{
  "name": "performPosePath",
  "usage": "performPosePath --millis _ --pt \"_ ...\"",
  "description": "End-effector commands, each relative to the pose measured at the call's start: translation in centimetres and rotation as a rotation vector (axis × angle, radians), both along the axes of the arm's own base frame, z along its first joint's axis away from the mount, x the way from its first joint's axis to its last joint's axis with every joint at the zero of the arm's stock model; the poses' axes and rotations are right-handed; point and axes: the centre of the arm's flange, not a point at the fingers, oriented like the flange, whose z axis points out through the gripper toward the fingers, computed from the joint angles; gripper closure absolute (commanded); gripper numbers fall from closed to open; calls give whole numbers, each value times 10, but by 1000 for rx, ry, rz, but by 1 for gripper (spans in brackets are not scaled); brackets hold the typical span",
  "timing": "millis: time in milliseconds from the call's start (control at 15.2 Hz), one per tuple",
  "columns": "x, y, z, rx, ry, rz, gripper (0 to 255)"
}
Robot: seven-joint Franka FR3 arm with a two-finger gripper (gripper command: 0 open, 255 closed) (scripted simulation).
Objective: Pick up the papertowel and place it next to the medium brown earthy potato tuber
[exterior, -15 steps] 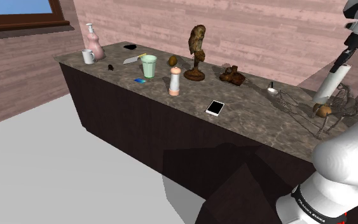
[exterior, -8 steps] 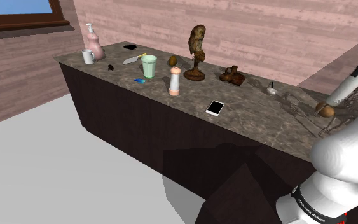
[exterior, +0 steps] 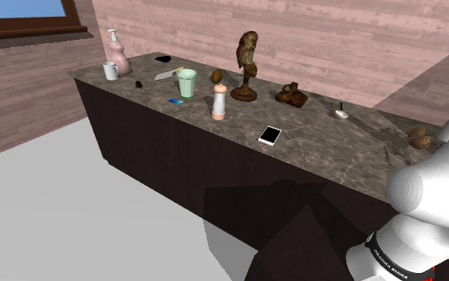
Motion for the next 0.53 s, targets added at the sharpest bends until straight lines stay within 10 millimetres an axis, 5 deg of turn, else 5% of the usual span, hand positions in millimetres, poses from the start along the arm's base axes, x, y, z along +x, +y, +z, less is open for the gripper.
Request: performPosePath --millis 0,462 --pt "-2 -2 -10 -1 0 2 255" --pt "-2 -2 -47 -1 0 2 255"
